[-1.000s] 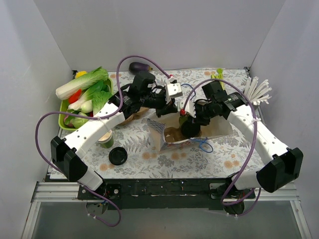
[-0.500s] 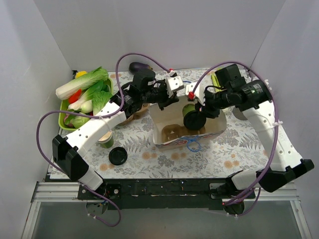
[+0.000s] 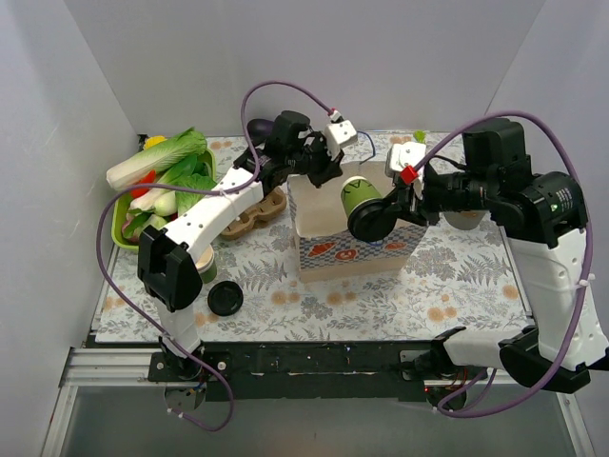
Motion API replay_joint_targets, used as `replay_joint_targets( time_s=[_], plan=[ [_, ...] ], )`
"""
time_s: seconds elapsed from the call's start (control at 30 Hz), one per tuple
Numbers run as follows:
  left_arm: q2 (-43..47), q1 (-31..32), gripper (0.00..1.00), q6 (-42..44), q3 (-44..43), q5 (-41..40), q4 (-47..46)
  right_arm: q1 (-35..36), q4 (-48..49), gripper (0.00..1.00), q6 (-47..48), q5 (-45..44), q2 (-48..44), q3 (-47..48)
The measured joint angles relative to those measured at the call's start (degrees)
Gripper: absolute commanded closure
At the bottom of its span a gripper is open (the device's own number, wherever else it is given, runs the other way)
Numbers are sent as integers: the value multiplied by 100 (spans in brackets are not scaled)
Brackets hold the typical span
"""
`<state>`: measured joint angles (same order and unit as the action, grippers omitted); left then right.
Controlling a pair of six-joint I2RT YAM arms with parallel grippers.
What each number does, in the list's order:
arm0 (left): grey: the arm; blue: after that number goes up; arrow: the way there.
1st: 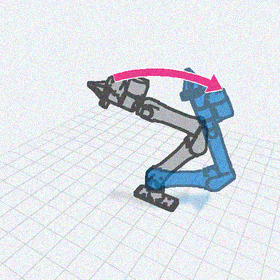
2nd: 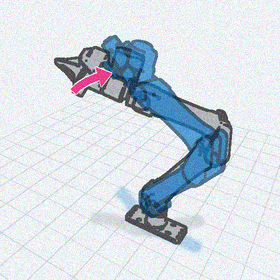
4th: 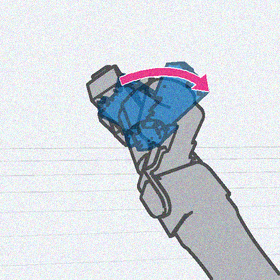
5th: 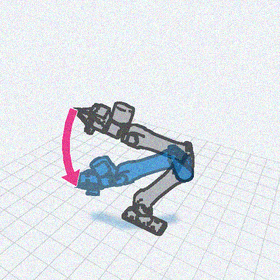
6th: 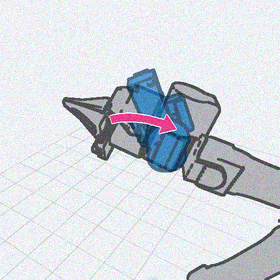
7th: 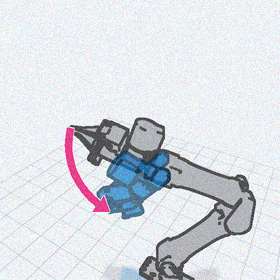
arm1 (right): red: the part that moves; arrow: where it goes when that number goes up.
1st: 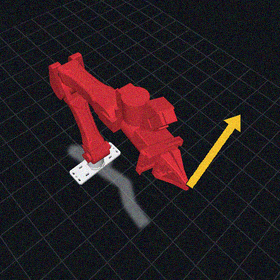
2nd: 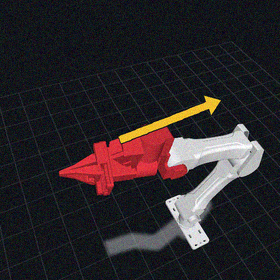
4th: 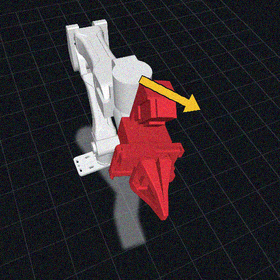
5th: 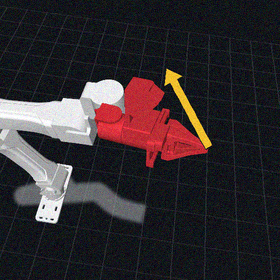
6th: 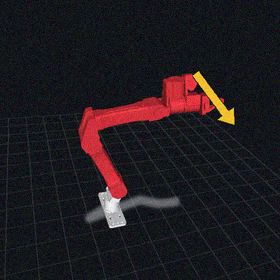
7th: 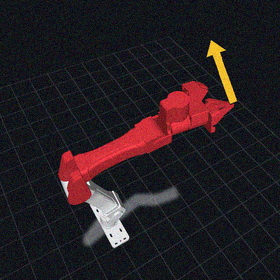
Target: Pack the takeout coffee
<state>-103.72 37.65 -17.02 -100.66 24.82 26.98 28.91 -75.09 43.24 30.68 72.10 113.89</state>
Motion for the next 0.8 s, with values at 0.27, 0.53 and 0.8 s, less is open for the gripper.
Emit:
replay_joint_targets(
  time_s=[0.27,0.53,0.8],
  plan=[
    [-85,-72,65,-151,-485,-15,15,0,-50,99,-455,776,-245,72],
    [-260,-74,11,-634,-946,-20,142,4,33,99,-649,1373,-702,-387],
    [-59,-258,2,-1493,-1753,-282,-223,175,-22,99,-702,1419,-1193,-2275]
  ],
)
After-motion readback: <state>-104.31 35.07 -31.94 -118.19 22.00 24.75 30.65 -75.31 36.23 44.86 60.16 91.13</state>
